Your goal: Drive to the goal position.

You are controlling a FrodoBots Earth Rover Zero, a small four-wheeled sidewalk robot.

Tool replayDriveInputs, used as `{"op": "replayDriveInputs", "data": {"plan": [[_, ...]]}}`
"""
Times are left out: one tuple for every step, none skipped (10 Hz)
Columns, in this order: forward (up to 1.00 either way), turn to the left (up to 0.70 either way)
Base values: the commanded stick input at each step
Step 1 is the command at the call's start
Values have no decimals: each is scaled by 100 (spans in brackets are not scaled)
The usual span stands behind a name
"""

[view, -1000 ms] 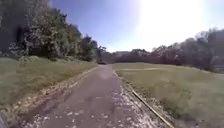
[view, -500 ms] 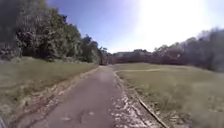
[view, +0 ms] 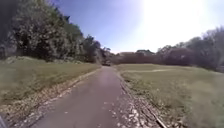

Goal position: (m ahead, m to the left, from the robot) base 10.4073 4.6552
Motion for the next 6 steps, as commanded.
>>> {"op": "replayDriveInputs", "data": {"plan": [[100,0],[100,0],[100,0],[100,0],[100,0],[100,0]]}}
